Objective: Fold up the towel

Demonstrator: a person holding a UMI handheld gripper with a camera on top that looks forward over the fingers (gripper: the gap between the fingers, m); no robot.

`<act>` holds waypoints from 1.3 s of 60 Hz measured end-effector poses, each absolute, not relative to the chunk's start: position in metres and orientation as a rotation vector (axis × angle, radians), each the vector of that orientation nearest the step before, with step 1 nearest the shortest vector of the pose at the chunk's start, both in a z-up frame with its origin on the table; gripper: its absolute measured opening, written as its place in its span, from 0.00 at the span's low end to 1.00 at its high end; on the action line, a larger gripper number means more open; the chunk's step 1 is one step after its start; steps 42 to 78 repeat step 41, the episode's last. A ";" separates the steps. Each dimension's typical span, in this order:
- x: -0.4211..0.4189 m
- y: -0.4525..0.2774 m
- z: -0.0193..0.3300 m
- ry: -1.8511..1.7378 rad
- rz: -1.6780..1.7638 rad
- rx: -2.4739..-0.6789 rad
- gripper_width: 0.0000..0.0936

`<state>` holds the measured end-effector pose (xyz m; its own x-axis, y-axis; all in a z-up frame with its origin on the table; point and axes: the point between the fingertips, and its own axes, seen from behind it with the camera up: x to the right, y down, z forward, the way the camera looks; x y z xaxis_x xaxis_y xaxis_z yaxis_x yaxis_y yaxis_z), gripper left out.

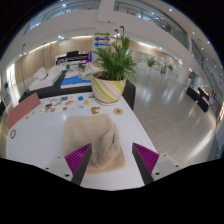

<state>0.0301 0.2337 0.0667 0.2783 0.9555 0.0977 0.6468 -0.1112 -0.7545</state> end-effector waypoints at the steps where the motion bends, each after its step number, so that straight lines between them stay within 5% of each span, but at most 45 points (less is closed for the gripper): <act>1: 0.038 0.229 0.074 -1.449 0.560 -1.843 0.91; 12: 0.152 0.140 0.154 -1.551 0.625 -1.871 0.90; 25: 0.247 0.060 0.204 -1.605 0.650 -1.877 0.91; 78: 0.247 0.057 0.205 -1.635 0.631 -1.820 0.91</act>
